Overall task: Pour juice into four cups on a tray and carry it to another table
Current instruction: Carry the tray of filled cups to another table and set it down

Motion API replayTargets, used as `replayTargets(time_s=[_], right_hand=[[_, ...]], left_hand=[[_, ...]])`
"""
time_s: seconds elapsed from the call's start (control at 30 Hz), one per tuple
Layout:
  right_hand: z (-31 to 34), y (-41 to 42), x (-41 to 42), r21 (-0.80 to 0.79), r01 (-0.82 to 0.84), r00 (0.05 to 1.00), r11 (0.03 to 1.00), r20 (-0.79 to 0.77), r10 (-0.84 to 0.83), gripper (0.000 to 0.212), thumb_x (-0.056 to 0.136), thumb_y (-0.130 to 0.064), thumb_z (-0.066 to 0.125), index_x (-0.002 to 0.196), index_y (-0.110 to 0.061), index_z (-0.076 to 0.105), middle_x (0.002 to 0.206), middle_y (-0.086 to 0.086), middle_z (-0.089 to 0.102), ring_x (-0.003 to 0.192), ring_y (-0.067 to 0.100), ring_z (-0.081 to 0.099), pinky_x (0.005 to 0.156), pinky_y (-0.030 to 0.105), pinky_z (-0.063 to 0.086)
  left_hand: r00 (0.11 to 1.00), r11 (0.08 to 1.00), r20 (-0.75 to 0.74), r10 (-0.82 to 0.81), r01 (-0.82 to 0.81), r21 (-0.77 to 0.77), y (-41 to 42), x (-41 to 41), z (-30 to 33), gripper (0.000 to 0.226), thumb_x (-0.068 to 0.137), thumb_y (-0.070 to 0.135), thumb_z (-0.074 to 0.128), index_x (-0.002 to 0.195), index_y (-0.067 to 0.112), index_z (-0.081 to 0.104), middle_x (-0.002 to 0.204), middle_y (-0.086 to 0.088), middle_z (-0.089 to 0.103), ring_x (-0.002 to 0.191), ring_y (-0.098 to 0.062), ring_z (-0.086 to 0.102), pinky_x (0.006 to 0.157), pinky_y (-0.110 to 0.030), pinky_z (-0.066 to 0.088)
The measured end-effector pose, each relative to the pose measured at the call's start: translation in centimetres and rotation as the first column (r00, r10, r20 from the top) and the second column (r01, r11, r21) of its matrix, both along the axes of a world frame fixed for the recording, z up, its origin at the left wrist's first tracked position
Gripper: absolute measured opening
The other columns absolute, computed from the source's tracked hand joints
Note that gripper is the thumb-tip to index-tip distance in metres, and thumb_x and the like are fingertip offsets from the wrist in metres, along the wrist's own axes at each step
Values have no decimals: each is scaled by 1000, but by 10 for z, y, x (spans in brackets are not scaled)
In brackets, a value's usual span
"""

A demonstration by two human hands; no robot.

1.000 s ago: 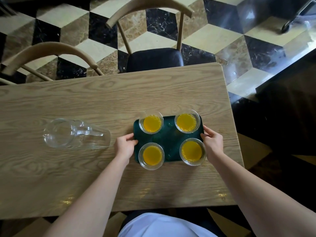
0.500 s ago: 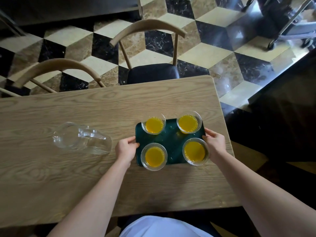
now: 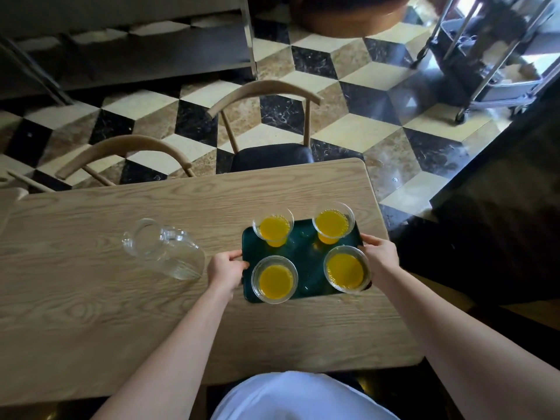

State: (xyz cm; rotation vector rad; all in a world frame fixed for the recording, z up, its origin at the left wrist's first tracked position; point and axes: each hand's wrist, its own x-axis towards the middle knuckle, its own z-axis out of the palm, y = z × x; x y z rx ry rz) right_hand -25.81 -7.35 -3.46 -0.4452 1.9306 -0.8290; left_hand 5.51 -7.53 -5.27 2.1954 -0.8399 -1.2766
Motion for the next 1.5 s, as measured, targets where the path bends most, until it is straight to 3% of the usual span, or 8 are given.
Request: replayTargets(time_s=[0.27, 0.47, 0.63, 0.87, 1.03, 1.23, 1.4, 1.5], right_hand=[[18, 10, -4, -3, -19, 1000, 1000, -20, 19, 45, 86, -18, 80, 130, -18, 70, 121, 9, 74, 105, 31, 69, 88, 45, 60], [31, 11, -12, -27, -48, 999, 998, 14, 48, 45, 87, -6, 77, 131, -10, 68, 123, 18, 71, 108, 37, 68, 92, 51, 59], [38, 15, -17, -62, -94, 994, 994, 42, 97, 44, 89, -3, 74, 132, -8, 67, 124, 17, 70, 108, 36, 68, 89, 47, 59], [41, 15, -28, -34, -229, 973, 973, 23, 229, 38, 96, -9, 67, 133, -14, 67, 124, 12, 70, 106, 31, 66, 86, 44, 60], [36, 20, -30, -9, -333, 943, 943, 19, 333, 31, 93, -17, 70, 124, -20, 73, 103, 4, 75, 95, 32, 72, 83, 51, 62], [38, 31, -12, 6, -515, 857, 857, 7, 515, 33, 93, -11, 70, 126, -17, 72, 114, 12, 74, 96, 35, 72, 87, 51, 61], [38, 48, 16, 19, -647, 763, 763, 20, 646, 34, 95, -5, 65, 126, -17, 72, 107, 9, 74, 90, 32, 73, 82, 47, 63], [38, 54, 31, 18, -691, 723, 723, 19, 691, 37, 97, 0, 58, 128, -16, 70, 106, 9, 73, 90, 30, 73, 82, 46, 63]], left_hand=[[1000, 1000, -20, 13, -14, -27, 10, -5, 29, 45, 81, -4, 73, 123, 14, 68, 112, -9, 73, 85, -24, 73, 73, -42, 64], [998, 998, -50, 38, -41, -43, 25, -12, 43, 43, 83, -5, 71, 123, 11, 68, 106, -9, 74, 85, -25, 74, 71, -42, 64], [993, 994, -71, 97, -101, -51, 43, -19, 48, 45, 84, -7, 69, 125, 10, 66, 105, -10, 74, 85, -26, 74, 71, -43, 64], [972, 973, -66, 224, -227, -42, 86, -39, 53, 42, 85, -4, 70, 124, 10, 68, 99, -8, 74, 82, -26, 74, 61, -35, 62], [938, 939, -66, 340, -343, -39, 125, -52, 52, 41, 83, -3, 73, 121, 11, 70, 97, -5, 74, 82, -25, 73, 59, -32, 61], [877, 876, -37, 480, -481, -33, 184, -60, 56, 42, 84, -1, 72, 124, 12, 69, 98, -7, 72, 74, -17, 67, 48, -22, 50], [816, 815, -12, 578, -578, -41, 236, -52, 55, 48, 84, 0, 73, 130, 10, 65, 116, -10, 71, 87, -17, 64, 62, -26, 50], [794, 793, 14, 608, -607, -52, 257, -49, 57, 51, 85, -1, 72, 134, 8, 61, 134, -13, 63, 113, -27, 62, 88, -33, 51]])
